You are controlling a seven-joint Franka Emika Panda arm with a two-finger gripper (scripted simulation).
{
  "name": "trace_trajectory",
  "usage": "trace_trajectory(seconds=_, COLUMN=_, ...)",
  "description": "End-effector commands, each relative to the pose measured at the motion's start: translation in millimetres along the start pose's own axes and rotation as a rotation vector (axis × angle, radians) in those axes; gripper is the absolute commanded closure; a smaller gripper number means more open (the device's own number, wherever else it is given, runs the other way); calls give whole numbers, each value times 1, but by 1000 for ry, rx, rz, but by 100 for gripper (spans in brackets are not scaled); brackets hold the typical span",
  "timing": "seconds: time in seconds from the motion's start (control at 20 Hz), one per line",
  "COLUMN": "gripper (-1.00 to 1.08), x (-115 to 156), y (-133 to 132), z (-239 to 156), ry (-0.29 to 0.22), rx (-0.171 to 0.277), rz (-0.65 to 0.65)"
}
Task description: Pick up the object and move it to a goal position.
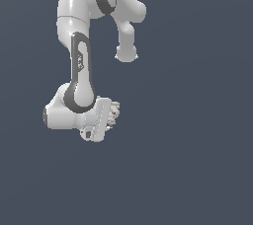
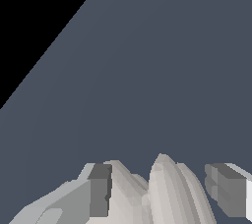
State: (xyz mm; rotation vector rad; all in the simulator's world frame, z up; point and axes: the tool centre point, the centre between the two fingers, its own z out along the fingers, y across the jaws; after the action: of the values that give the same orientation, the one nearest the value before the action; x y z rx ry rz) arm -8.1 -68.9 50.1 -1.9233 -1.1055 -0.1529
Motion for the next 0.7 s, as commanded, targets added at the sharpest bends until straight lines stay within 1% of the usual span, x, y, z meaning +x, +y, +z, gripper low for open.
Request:
trace_trajectory(seconds=0.0, gripper=108, x=-1, y=0, z=0, ry=0, rx=0, rz=2)
trace_trajectory(seconds=0.4, gripper=108, x=0, y=0, z=0, ry=0, rx=0, rz=0)
trace_trajectory(seconds=0.65, gripper=108, x=5, y=-6, z=1, ry=0, rx=0, rz=0)
